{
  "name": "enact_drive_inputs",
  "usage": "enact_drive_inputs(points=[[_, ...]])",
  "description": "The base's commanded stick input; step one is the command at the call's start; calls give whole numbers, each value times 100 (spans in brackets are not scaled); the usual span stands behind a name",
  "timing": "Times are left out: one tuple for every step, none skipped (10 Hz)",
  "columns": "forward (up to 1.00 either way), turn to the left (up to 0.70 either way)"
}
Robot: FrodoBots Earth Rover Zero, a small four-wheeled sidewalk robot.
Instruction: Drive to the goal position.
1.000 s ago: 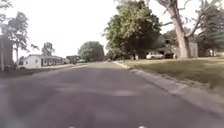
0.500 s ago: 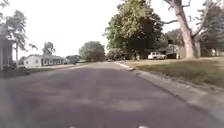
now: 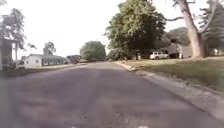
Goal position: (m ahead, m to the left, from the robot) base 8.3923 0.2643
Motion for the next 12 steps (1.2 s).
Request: enact_drive_inputs(points=[[100,0],[100,0],[100,0],[100,0],[100,0],[100,0],[100,0],[100,0],[100,0],[100,0],[100,0],[100,0]])
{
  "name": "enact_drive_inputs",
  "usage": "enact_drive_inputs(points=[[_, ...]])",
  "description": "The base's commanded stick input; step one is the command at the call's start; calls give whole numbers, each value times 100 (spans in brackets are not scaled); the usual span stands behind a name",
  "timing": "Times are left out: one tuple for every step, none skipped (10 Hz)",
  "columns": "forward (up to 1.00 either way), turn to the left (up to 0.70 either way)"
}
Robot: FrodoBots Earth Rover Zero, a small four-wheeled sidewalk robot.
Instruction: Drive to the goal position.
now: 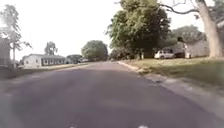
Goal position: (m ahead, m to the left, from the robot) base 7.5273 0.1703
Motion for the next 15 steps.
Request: enact_drive_inputs(points=[[100,0],[100,0],[100,0],[100,0],[100,0],[100,0],[100,0],[100,0],[100,0],[100,0],[100,0],[100,0],[100,0],[100,0],[100,0]])
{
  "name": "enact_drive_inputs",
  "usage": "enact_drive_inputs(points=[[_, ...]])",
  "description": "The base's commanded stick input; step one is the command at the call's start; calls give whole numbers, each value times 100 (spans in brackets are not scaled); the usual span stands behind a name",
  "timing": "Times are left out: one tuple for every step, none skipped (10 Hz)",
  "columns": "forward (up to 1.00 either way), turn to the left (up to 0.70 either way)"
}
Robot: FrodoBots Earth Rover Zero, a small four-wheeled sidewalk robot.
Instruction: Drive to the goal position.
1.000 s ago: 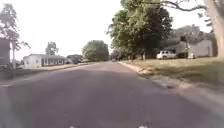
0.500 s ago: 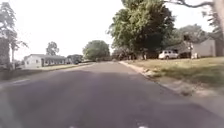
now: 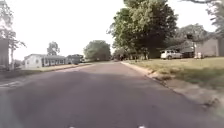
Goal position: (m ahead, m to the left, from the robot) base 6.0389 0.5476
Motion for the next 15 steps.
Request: enact_drive_inputs(points=[[100,0],[100,0],[100,0],[100,0],[100,0],[100,0],[100,0],[100,0],[100,0],[100,0],[100,0],[100,0],[100,0],[100,0],[100,0]])
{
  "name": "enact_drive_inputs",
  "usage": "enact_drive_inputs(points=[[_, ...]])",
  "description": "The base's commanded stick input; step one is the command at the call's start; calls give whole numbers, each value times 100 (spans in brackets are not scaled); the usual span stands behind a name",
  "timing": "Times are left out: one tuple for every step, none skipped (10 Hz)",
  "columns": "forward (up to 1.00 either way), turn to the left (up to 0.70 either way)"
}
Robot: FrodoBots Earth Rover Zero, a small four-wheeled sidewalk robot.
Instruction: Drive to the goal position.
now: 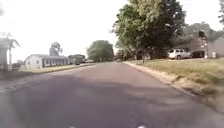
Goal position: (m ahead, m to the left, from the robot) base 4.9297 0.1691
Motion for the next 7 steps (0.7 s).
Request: enact_drive_inputs(points=[[100,0],[100,0],[100,0],[100,0],[100,0],[100,0],[100,0]])
